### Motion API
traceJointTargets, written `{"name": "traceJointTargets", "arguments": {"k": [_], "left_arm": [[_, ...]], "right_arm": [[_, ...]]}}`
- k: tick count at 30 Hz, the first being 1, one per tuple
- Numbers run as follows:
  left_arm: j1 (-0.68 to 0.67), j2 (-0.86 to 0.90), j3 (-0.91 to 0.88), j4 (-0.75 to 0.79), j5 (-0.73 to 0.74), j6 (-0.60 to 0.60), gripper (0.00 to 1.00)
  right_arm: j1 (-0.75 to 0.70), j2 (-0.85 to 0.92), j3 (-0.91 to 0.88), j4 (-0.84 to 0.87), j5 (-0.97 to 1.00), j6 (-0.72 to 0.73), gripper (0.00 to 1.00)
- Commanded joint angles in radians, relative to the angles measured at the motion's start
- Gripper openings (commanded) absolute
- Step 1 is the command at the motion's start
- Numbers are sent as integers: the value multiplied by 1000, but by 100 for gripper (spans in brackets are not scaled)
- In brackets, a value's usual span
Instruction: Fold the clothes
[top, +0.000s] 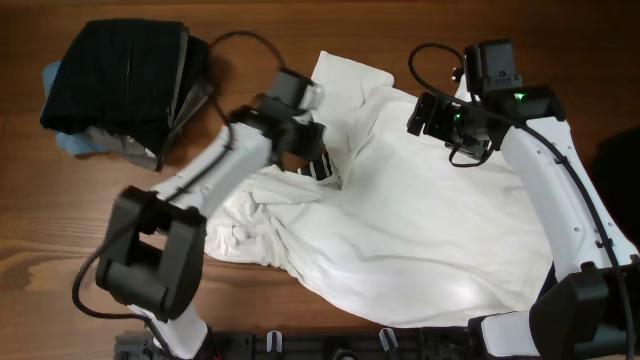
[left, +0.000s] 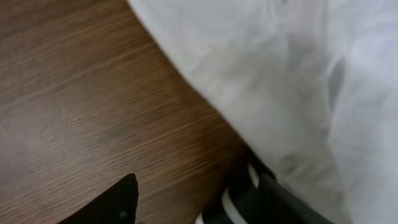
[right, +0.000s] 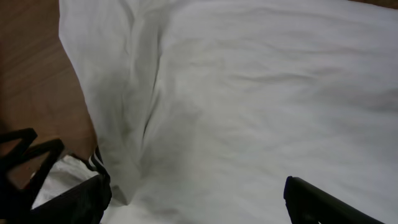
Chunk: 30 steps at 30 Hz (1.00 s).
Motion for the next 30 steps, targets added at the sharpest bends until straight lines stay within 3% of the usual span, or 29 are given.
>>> {"name": "traceJointTargets", "arguments": {"k": [1, 3, 6, 14, 15, 17, 18, 19, 20, 23, 30], "left_arm": [[84, 86, 11, -11, 398, 45, 56], [77, 124, 11, -22, 488, 94, 55], [57, 134, 11, -53, 488, 112, 46], [-9, 134, 11, -73, 454, 165, 54], [-21, 134, 11, -71, 409, 164, 51], [-33, 134, 11, -64, 316, 164, 33], [-34, 134, 11, -57, 283, 160, 18], [-30, 134, 11, -44, 253, 160, 8], [-22, 133, 13, -34, 215, 146, 4], [43, 124, 64, -31, 55, 36, 4], [248, 116, 202, 65, 42, 24, 4]], "right_arm": [[-2, 1, 3, 0, 13, 3, 94], [-2, 1, 2, 0, 13, 3, 94], [-2, 1, 2, 0, 13, 3, 94], [-2, 1, 3, 8, 14, 3, 95], [-2, 1, 3, 9, 13, 3, 95], [-2, 1, 3, 11, 14, 3, 95], [-2, 1, 3, 11, 14, 3, 95], [-2, 1, 3, 11, 14, 3, 95], [-2, 1, 2, 11, 14, 3, 96], [-2, 1, 3, 13, 13, 3, 95], [-2, 1, 3, 27, 13, 4, 95]]}}
